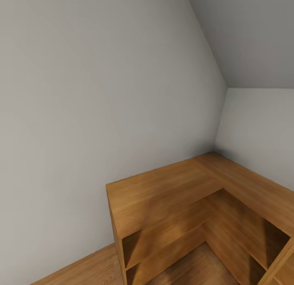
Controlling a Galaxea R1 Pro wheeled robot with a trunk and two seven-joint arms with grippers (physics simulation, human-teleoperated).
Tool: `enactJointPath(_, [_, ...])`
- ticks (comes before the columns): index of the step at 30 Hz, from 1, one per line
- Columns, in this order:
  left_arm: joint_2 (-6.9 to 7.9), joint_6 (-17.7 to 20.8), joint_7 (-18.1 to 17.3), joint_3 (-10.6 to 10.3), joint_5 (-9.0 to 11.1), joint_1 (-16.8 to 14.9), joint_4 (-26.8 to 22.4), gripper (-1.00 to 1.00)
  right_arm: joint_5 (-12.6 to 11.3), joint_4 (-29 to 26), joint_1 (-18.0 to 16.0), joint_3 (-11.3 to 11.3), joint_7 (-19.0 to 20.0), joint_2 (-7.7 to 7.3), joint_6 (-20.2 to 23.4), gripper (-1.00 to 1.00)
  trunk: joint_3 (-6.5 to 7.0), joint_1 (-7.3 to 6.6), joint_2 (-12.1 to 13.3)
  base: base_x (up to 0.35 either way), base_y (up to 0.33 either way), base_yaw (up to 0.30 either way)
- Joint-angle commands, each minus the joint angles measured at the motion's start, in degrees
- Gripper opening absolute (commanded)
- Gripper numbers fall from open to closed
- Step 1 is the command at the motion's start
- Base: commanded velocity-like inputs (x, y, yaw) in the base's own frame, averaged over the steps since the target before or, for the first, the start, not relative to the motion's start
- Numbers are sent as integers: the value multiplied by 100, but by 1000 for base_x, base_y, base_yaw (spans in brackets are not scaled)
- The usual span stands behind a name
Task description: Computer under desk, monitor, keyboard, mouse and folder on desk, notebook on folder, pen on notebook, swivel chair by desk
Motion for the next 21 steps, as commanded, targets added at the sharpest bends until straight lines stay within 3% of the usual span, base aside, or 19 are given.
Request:
enactJointPath(1, [-33,-33,9,3,-20,-2,-33,100,15,-33,-34,-25,-29,33,-33,100,-3,0,-1,0,0,0])
enactJointPath(9, [-290,80,38,-13,-31,-1,-147,100,-42,9,-121,7,-76,243,33,100,-3,0,-1,0,0,0])
enactJointPath(21, [-307,123,52,-25,-35,-1,-141,100,-45,-19,-124,7,-79,254,175,100,177,-219,400,0,0,0])
